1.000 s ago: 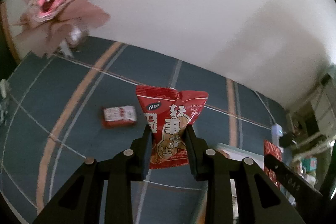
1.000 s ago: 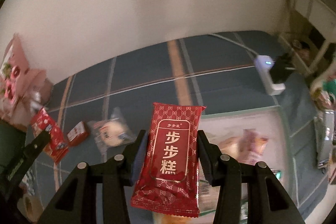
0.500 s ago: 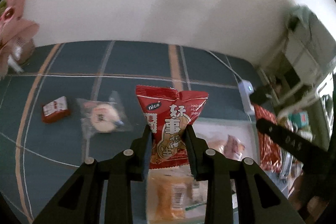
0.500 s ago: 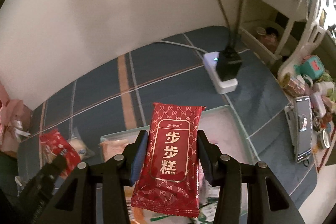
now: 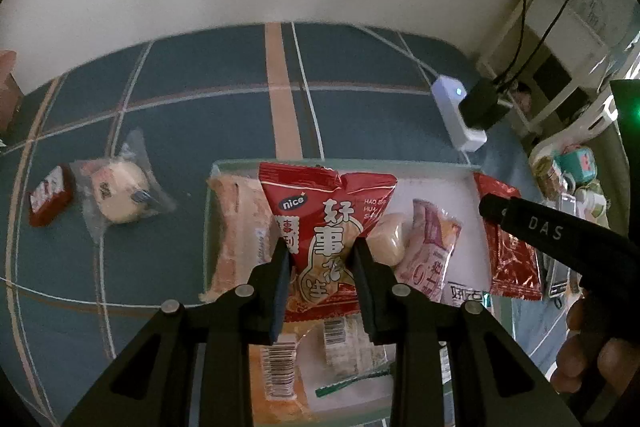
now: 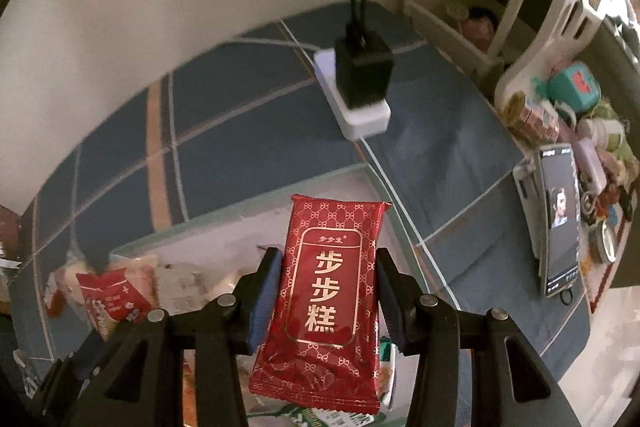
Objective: Organize snacks
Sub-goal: 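Lift both held snacks and carry them over the white tray, then lower both snacks into the tray and open both grippers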
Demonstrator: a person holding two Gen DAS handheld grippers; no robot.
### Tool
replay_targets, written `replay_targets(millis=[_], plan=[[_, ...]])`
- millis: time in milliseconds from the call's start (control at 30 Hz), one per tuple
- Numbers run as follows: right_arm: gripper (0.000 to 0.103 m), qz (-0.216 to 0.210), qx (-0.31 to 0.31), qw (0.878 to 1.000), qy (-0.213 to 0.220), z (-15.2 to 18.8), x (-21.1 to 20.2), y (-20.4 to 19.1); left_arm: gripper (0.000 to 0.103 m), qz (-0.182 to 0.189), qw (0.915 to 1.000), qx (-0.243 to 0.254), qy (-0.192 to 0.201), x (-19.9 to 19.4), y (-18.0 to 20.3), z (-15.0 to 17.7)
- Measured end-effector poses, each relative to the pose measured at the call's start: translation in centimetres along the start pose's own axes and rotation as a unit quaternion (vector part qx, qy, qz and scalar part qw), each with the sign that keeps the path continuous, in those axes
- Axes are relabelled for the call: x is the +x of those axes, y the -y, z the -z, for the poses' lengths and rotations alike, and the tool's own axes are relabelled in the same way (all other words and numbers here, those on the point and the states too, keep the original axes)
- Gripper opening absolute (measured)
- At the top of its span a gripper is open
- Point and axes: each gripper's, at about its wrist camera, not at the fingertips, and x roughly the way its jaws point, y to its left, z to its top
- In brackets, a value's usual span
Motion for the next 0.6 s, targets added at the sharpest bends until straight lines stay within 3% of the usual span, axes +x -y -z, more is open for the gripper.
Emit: replay_targets(millis=[433,600], plan=[[0.049,0.020,0.005,0.998,-0.053,0.9,4.4,0.8,0.032,-0.017,0.9993,0.001,-0.034,2.9,0.4,0.3],[0.056,0.020,0.009,0.998,-0.051,0.8,4.2,0.9,0.033,-0.019,0.9991,-0.005,-0.038,3.0,0.4,0.2]])
